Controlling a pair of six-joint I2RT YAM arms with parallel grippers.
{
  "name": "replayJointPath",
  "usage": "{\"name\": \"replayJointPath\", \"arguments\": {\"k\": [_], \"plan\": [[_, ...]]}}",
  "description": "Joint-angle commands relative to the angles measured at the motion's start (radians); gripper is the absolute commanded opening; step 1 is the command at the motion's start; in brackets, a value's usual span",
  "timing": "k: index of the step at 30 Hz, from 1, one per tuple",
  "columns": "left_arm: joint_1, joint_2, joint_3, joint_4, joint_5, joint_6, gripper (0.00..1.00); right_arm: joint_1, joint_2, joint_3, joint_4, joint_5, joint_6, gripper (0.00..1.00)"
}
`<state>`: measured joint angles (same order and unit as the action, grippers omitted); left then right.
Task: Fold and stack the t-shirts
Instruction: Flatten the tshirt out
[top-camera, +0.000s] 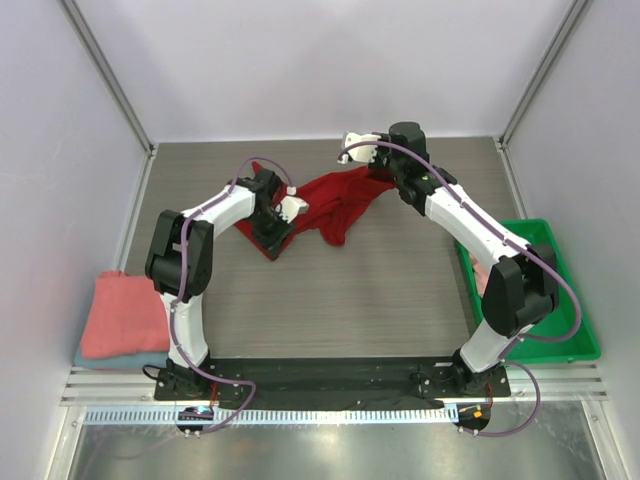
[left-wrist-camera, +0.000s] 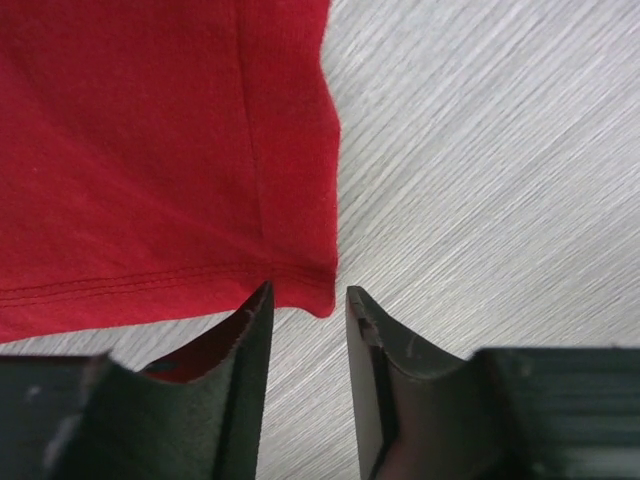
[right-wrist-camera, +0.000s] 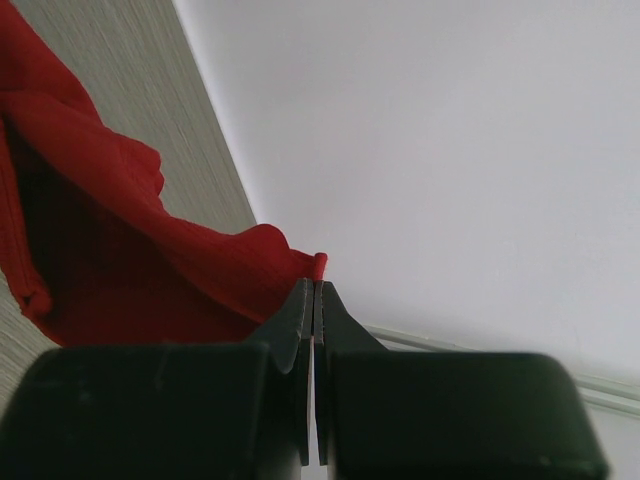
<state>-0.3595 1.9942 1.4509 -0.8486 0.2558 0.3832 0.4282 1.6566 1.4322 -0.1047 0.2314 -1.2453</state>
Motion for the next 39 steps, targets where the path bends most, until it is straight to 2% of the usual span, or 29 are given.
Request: {"name": "replayJointPath", "arguments": {"k": [1, 7, 16, 26, 30, 38, 39], "plan": [[0.005, -0.061, 0.022, -0.027, 0.026, 0.013, 0.38, 0.004, 0.0, 0.039, 0.025, 0.014, 0.018, 0.01], [-0.002, -0.101, 0.0, -0.029, 0.025, -0.001, 0.39, 0.004, 0.006, 0.042, 0.03, 0.009, 0.023, 0.01], [-0.006, -0.045, -0.012, -0.026, 0.037, -0.007, 0.33, 0.003, 0.008, 0.043, 0.033, 0.011, 0.023, 0.01], [-0.006, 0.008, 0.002, -0.03, 0.051, -0.012, 0.32, 0.003, 0.006, 0.033, 0.034, 0.014, 0.021, 0.01], [-0.006, 0.011, 0.003, -0.032, 0.053, -0.017, 0.27, 0.003, 0.011, 0.034, 0.039, 0.014, 0.021, 0.01], [-0.006, 0.048, 0.023, -0.032, 0.042, -0.032, 0.26, 0.003, 0.029, 0.042, 0.051, 0.016, 0.026, 0.01], [-0.006, 0.048, 0.026, -0.032, 0.039, -0.033, 0.22, 0.001, 0.028, 0.043, 0.053, 0.017, 0.024, 0.01]]}}
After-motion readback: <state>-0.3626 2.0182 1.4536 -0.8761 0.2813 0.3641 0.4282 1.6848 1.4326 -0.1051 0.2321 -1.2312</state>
